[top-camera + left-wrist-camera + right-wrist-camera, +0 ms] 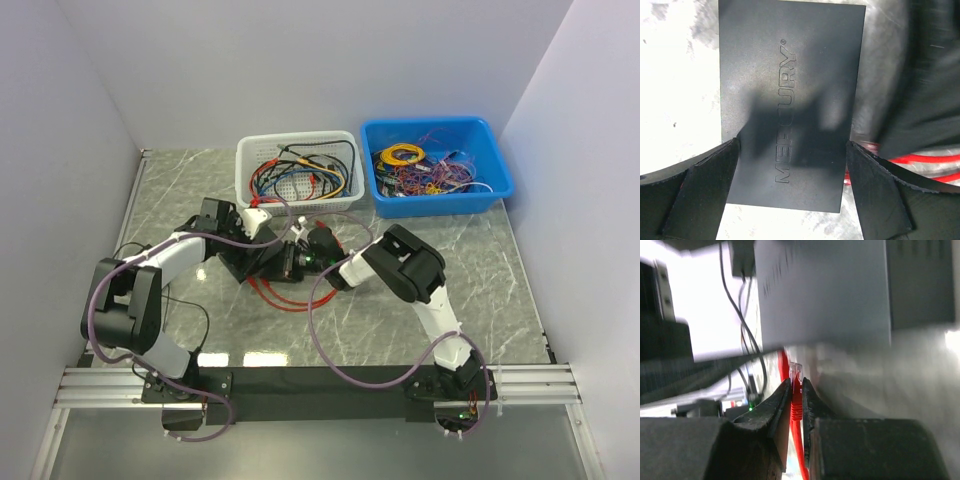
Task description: Pull the plug from the switch port
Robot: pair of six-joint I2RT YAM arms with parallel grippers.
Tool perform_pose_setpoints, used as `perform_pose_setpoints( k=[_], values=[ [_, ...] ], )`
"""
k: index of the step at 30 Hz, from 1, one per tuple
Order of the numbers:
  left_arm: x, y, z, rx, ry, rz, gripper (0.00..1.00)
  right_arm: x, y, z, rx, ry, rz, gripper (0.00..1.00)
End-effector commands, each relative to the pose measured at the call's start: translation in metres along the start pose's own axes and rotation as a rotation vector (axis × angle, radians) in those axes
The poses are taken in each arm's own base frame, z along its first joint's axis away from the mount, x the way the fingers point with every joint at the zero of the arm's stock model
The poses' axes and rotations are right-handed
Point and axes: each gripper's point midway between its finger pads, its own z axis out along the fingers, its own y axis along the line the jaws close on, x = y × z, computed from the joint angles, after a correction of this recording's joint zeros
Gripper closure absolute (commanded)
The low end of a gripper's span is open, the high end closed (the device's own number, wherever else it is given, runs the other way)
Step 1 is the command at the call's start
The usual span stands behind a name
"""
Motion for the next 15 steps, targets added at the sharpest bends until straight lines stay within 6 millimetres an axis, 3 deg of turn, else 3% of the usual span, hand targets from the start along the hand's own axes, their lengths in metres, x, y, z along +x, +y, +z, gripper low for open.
perform_pose_setpoints(
  k=[1, 5, 9, 12, 13, 15],
  values=[
    [0.068, -0.011, 0.01, 0.003, 0.215, -0.085, 0.07, 0.025, -0.034, -0.022, 0.11, 0.061, 0.021, 1.0],
    [0.071, -0.006, 0.016, -0.008, 0.229, -0.11, 0.07, 0.037, -0.033, -0.035, 0.121, 0.081, 0.008, 1.0],
    [0.062, -0.013, 0.014, 0.041, 0.202, -0.107, 0.05, 0.033, -0.023, -0.045, 0.119, 0.063, -0.028, 1.0],
    [0.05, -0.019, 0.006, 0.079, 0.165, -0.098, 0.03, 0.02, 0.005, -0.051, 0.091, 0.031, -0.095, 1.0],
    [0.047, -0.022, 0.001, 0.088, 0.16, -0.096, 0.02, 0.006, 0.027, -0.055, 0.064, -0.009, -0.161, 1.0],
    [0.04, -0.026, -0.005, 0.108, 0.136, -0.085, 0.02, -0.005, 0.043, -0.063, 0.083, -0.034, -0.209, 1.0]
  ],
)
